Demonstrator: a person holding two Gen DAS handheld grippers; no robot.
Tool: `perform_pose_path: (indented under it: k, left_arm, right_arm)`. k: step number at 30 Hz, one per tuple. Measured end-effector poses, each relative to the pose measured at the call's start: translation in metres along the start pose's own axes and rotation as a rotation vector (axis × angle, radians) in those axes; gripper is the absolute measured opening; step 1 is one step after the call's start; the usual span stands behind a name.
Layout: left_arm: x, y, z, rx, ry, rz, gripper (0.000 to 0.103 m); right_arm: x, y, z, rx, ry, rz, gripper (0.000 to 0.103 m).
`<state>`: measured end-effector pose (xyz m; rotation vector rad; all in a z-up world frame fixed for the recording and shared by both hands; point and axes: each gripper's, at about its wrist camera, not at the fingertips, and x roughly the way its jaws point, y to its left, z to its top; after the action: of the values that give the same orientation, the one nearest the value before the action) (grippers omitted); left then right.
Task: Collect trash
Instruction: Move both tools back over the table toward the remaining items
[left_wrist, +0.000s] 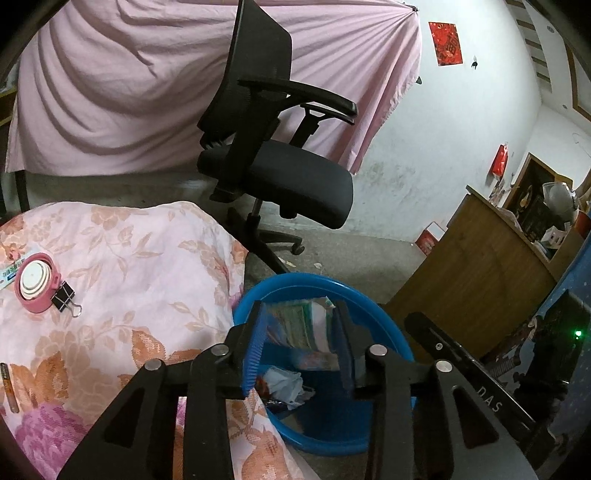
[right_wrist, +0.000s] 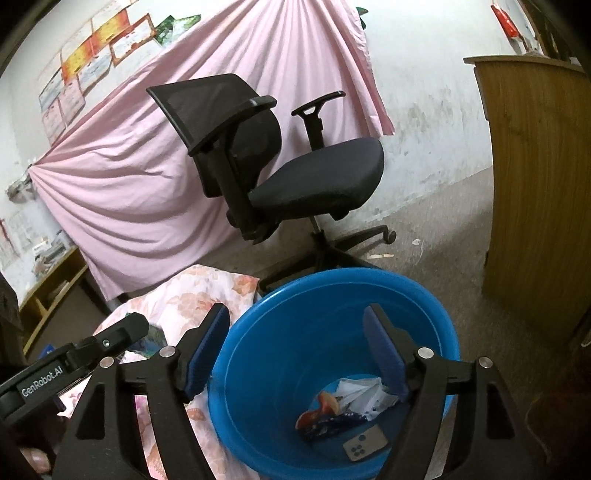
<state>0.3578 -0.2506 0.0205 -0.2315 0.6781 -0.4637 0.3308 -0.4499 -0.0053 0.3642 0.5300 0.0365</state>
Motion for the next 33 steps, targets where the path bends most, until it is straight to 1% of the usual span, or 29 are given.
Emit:
perform_pose_path:
  k: [2, 4, 6, 9, 10, 13, 14, 15, 18, 19, 20, 21, 23, 25, 26, 28, 33]
  left_arm:
    - [-0.002, 0.001, 0.000, 0.000, -0.007, -0.001, 0.037]
    - [-0.004, 0.001, 0.001, -0.001, -0.011, -0.008, 0.039]
    - [-0.005, 0.002, 0.002, -0.001, -0.016, -0.006, 0.039]
    - [-0.009, 0.003, 0.003, 0.005, -0.029, -0.005, 0.040]
    - [-0.012, 0.003, 0.004, 0.010, -0.039, -0.002, 0.041]
    - [-0.022, 0.004, 0.003, 0.022, -0.077, 0.006, 0.050]
    - [-0.027, 0.005, 0.003, 0.026, -0.094, 0.012, 0.052]
    - [-0.033, 0.005, 0.004, 0.033, -0.116, 0.021, 0.053]
    - [-0.046, 0.007, 0.006, 0.053, -0.163, 0.053, 0.060]
    - [-0.053, 0.009, 0.006, 0.060, -0.186, 0.067, 0.066]
    - [-0.058, 0.011, 0.006, 0.063, -0.205, 0.078, 0.076]
    - [-0.065, 0.013, 0.007, 0.065, -0.228, 0.091, 0.081]
    - [-0.080, 0.020, 0.007, 0.060, -0.292, 0.123, 0.091]
    - [-0.095, 0.028, 0.007, 0.055, -0.347, 0.152, 0.098]
    - [-0.101, 0.032, 0.008, 0.051, -0.368, 0.166, 0.100]
    - [-0.114, 0.041, 0.008, 0.044, -0.416, 0.193, 0.101]
    - [-0.144, 0.062, 0.007, 0.042, -0.489, 0.261, 0.101]
  right_arm:
    - [-0.001, 0.001, 0.001, -0.004, -0.010, -0.006, 0.076]
    - [-0.002, 0.001, 0.002, -0.008, -0.019, -0.012, 0.077]
    - [-0.003, 0.000, 0.002, -0.007, -0.028, -0.017, 0.079]
    - [-0.004, 0.000, 0.003, -0.006, -0.042, -0.020, 0.080]
    - [-0.006, 0.000, 0.004, -0.007, -0.050, -0.021, 0.080]
    - [-0.011, 0.003, 0.006, -0.020, -0.089, -0.025, 0.080]
    - [-0.014, 0.005, 0.007, -0.026, -0.107, -0.026, 0.081]
    - [-0.017, 0.007, 0.008, -0.030, -0.122, -0.026, 0.083]
    - [-0.027, 0.016, 0.011, -0.041, -0.190, -0.019, 0.090]
    - [-0.031, 0.020, 0.012, -0.048, -0.215, -0.017, 0.094]
    - [-0.034, 0.024, 0.012, -0.054, -0.237, -0.015, 0.098]
    - [-0.038, 0.028, 0.013, -0.060, -0.260, -0.012, 0.103]
    - [-0.044, 0.037, 0.014, -0.070, -0.308, -0.001, 0.103]
    - [-0.048, 0.047, 0.015, -0.084, -0.341, 0.016, 0.103]
    - [-0.050, 0.051, 0.015, -0.089, -0.356, 0.024, 0.103]
    - [-0.054, 0.061, 0.015, -0.097, -0.390, 0.042, 0.103]
    - [-0.060, 0.089, 0.011, -0.126, -0.467, 0.093, 0.103]
